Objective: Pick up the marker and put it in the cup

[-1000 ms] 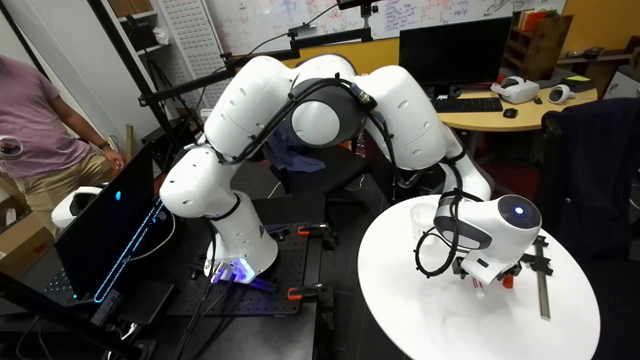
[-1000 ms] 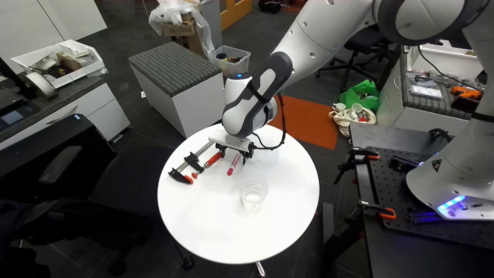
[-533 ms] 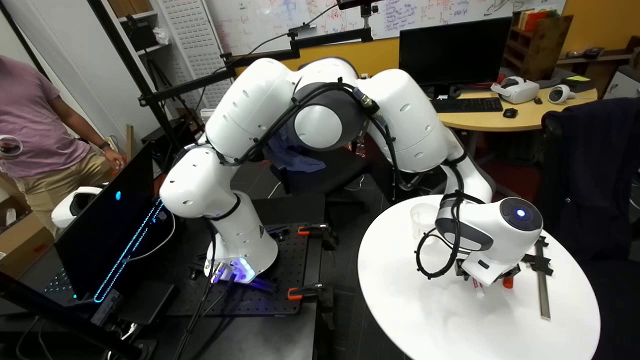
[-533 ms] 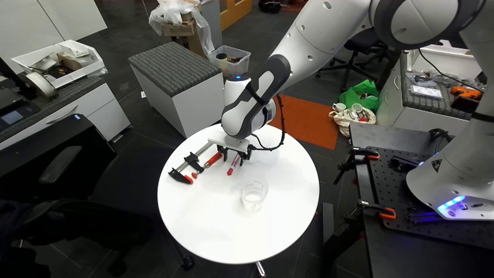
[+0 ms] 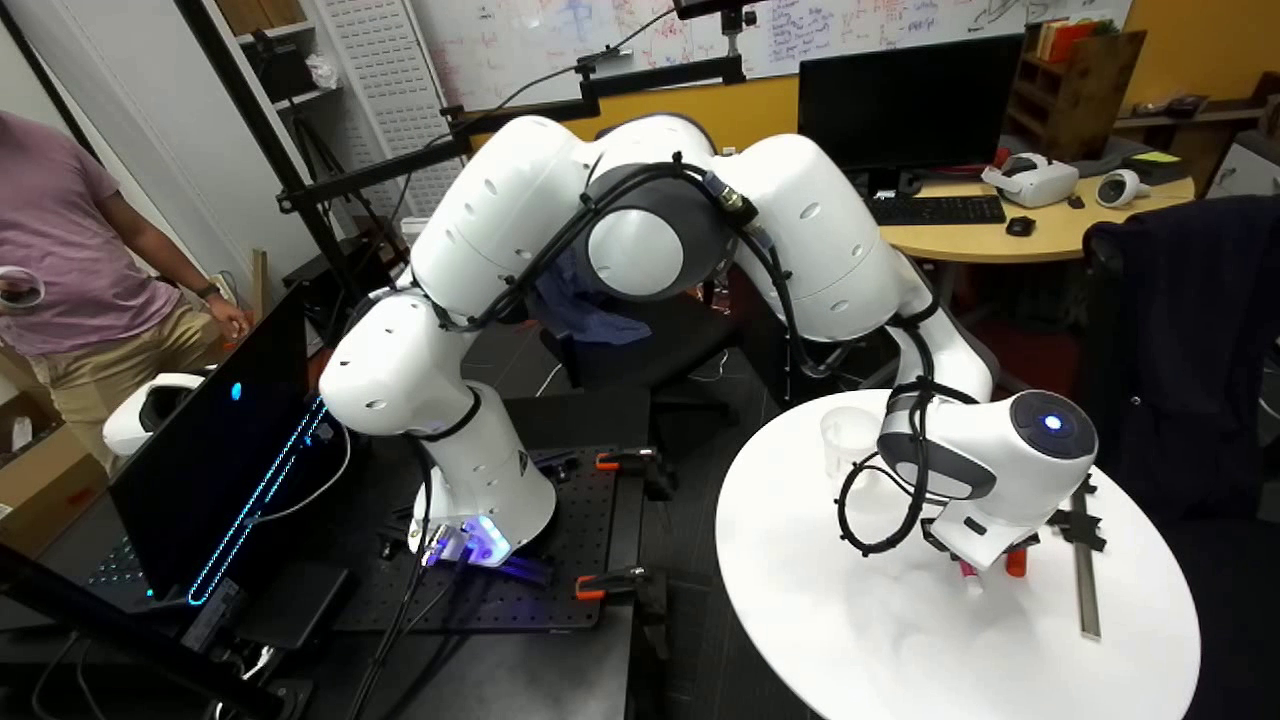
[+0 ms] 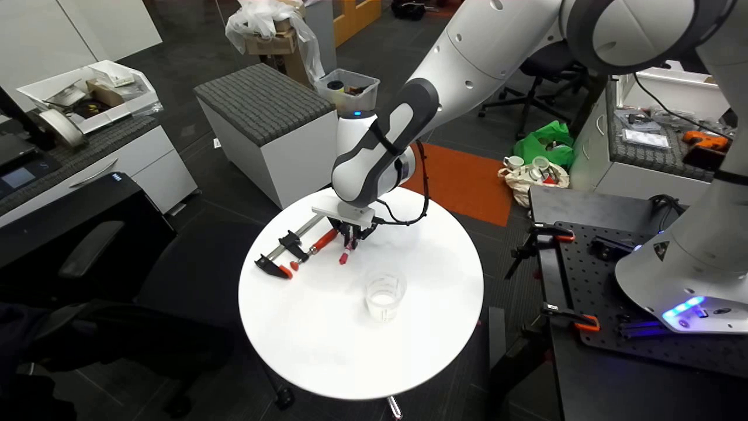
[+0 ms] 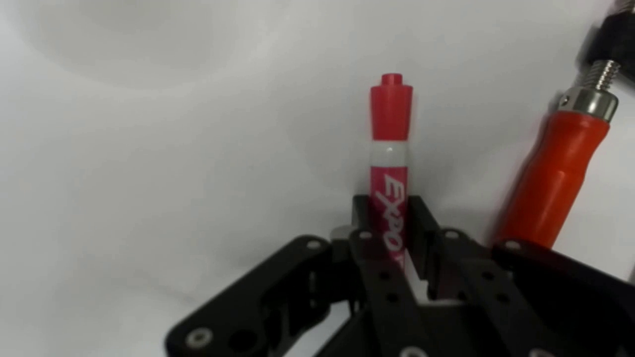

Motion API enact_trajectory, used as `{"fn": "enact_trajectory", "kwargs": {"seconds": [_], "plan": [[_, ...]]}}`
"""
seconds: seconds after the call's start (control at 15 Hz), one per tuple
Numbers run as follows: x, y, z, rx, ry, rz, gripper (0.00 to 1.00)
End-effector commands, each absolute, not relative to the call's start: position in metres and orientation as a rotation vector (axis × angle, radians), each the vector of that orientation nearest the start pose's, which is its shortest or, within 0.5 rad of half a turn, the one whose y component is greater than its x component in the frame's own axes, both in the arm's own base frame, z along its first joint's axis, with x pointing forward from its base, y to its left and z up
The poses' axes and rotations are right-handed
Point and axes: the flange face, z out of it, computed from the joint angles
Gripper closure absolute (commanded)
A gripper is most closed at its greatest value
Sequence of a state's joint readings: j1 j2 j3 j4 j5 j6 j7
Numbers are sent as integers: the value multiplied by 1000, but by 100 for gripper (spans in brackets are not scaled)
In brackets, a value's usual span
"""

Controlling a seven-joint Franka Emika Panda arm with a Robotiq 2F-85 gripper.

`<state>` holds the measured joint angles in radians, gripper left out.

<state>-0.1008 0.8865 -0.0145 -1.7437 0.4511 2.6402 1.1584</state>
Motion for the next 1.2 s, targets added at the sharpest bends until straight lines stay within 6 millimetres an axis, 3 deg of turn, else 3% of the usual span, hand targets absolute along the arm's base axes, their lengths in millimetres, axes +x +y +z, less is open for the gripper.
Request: {"fn": "enact_trajectory", "kwargs": {"seconds": [0.0,0.4,1.13], "plan": [[641,-82,68,-1993,2186,143,95],[637,-74,96,-2026,2182,48,95],[622,-62,175,-2172,2105,-87,95]]}}
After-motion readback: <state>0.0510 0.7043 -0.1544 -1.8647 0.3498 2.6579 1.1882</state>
